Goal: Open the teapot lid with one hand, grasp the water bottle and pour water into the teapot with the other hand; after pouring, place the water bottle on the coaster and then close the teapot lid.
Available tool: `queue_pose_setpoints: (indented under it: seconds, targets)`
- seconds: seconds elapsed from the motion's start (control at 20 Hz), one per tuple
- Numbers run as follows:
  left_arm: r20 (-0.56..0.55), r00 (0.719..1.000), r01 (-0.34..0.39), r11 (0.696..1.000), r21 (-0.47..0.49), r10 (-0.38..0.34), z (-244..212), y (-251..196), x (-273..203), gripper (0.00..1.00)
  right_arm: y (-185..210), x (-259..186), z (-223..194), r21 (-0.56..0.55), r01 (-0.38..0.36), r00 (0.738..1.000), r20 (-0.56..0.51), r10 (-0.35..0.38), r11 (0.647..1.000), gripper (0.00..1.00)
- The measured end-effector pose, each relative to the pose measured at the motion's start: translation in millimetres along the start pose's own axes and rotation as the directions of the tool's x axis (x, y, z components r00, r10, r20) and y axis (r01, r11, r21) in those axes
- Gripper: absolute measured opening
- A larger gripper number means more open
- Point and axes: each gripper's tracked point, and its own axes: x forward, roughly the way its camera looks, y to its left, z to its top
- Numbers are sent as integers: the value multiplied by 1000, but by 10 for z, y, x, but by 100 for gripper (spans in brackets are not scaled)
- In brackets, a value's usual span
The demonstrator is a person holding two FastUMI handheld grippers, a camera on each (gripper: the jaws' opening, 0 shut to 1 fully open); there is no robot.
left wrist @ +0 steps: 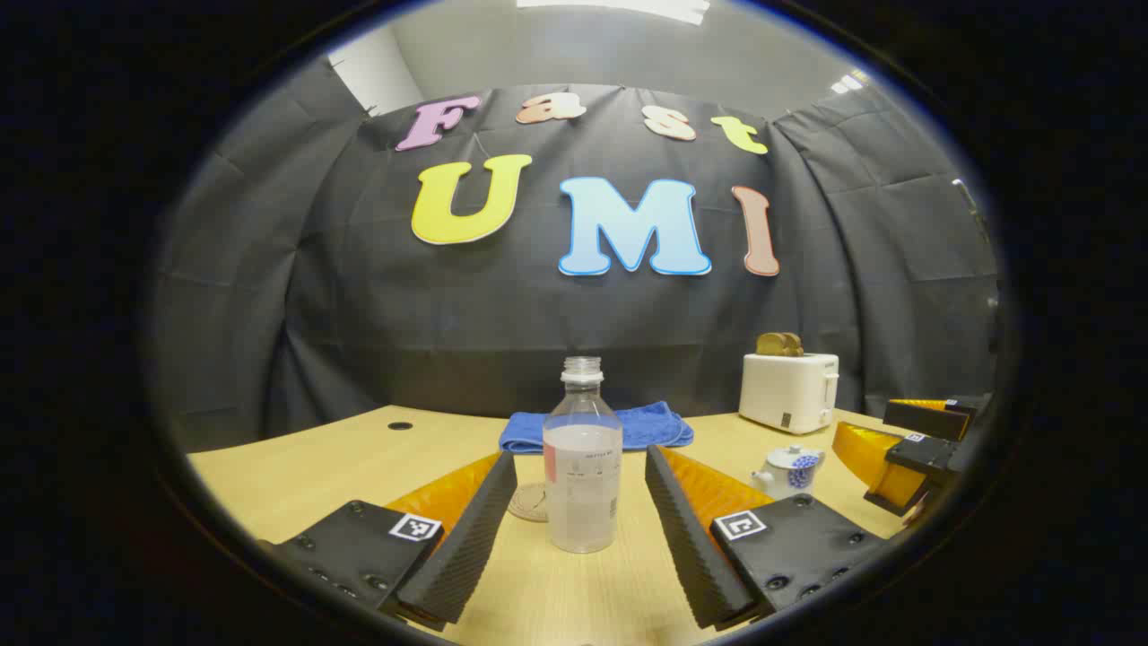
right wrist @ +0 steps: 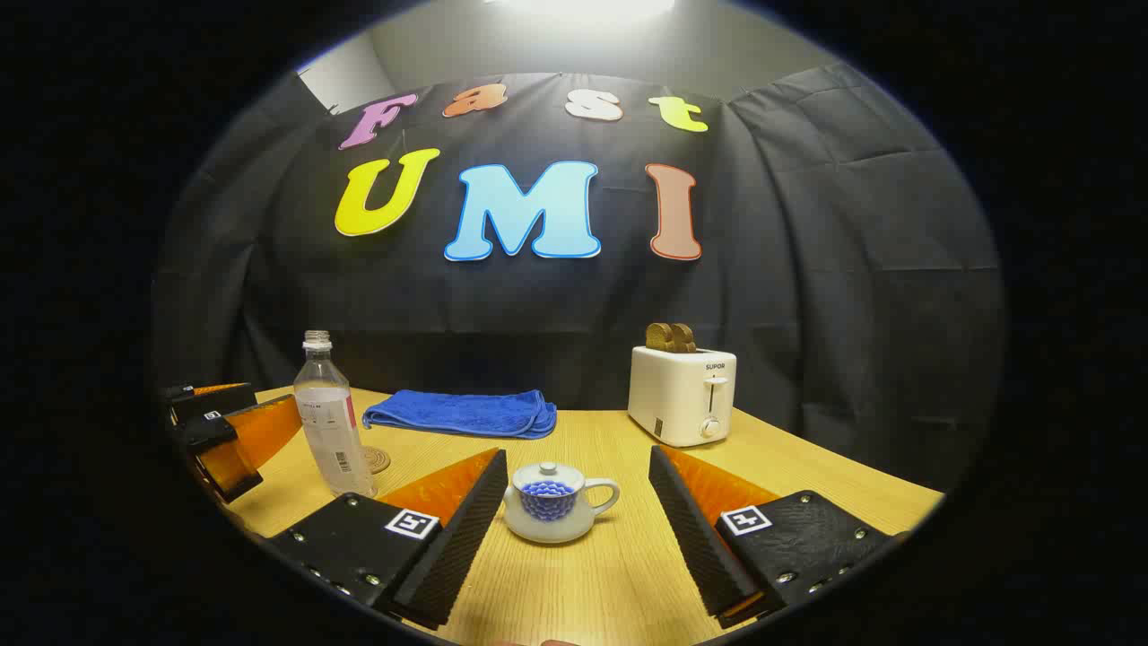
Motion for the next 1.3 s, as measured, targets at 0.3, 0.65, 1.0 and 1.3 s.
queue_pose_setpoints:
  seconds: [0.3,0.65,1.0,1.3]
  targets:
    - [22,1000,3,1000,-15,-3,15,31,12,98,10,28,-38,-13,-2,1000,-9,2,1000,99]
    - [18,1000,-1,1000,-19,2,-13,52,26,98,52,38,-56,-21,-14,1000,-16,14,1000,98]
    - [35,999,24,999,26,-25,64,-58,-16,98,22,113,-35,-42,0,1000,-16,0,999,98]
    - [30,999,41,999,27,-42,91,-101,-27,98,97,409,-51,-4,-31,997,-67,31,1000,98]
